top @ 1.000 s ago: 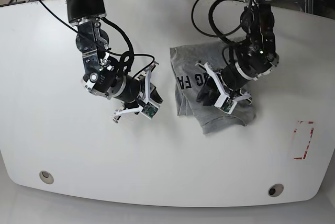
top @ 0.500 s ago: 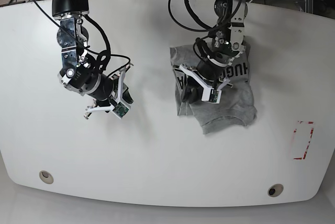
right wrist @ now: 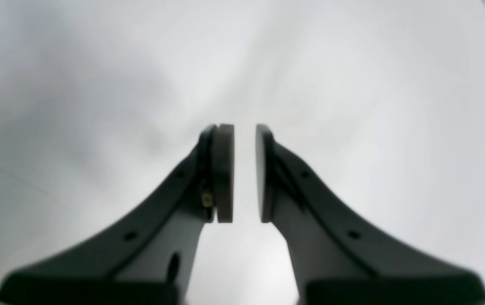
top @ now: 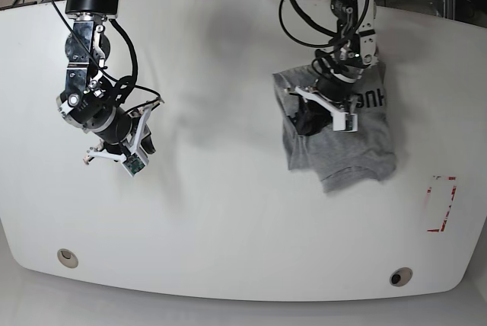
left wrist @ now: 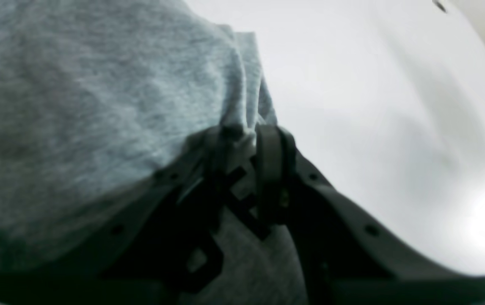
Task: Layout the t-shirt on the table in an organized manner, then fold the t-shirt properly
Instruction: 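Carry the folded shirt to the table's corner with the left gripper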
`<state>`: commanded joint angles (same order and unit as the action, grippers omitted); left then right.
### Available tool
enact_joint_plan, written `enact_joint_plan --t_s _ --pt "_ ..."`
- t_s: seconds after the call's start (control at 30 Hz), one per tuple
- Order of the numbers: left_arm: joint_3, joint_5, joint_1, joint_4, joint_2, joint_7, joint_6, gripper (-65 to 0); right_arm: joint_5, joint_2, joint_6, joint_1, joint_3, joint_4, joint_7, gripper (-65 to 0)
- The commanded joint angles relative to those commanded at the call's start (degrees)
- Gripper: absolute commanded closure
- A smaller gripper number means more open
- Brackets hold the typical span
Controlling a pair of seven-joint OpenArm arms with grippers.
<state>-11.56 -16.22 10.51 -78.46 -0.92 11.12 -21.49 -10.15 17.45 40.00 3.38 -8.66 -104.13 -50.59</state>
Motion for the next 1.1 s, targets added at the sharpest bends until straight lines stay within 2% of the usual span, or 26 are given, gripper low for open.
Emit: enact_joint_plan --t_s 0.17,0.47,0.53,0.63,0.77,0.9,1.0,1.1 --pt "-5.4 -5.6 3.6 -3.2 -6.4 3.5 -0.1 -11.3 -0.1 -0.1 0.0 -1.1 0.1 -0.6 0.0 -7.9" --pt "-13.5 -13.2 7.6 -3.6 -17.4 4.0 -0.2 -11.3 0.0 -2.4 0.0 -4.2 0.2 -3.4 0.0 -7.9" --pt "-13.5 -14.2 7.6 -3.9 -18.8 4.3 -0.4 -11.3 -0.1 -2.4 0.0 -4.6 0.4 -4.1 0.0 -7.9" --pt "-13.7 -17.2 7.6 -4.8 -21.3 5.9 -3.1 -11.3 -0.1 -3.1 0.0 -5.2 0.4 -4.8 0.0 -7.9" --pt "-13.7 -19.3 7.5 -7.3 -21.7 7.5 -3.6 -11.3 0.0 -3.6 0.0 -5.3 0.4 -5.0 0.0 -7.9" --pt "-13.7 -19.3 7.5 -13.1 -21.2 11.5 -3.6 -11.3 0.0 -3.6 0.0 -5.4 0.4 -5.0 0.0 -7.9" --pt "-15.1 -19.3 8.9 -18.8 -18.6 14.3 -3.6 -11.1 0.0 -3.6 0.0 -5.4 0.4 -5.0 0.0 -7.9" --pt "-21.1 -19.3 11.8 -23.3 -16.1 15.7 -3.6 -11.1 0.0 -3.6 0.0 -5.4 0.4 -5.0 0.0 -7.9"
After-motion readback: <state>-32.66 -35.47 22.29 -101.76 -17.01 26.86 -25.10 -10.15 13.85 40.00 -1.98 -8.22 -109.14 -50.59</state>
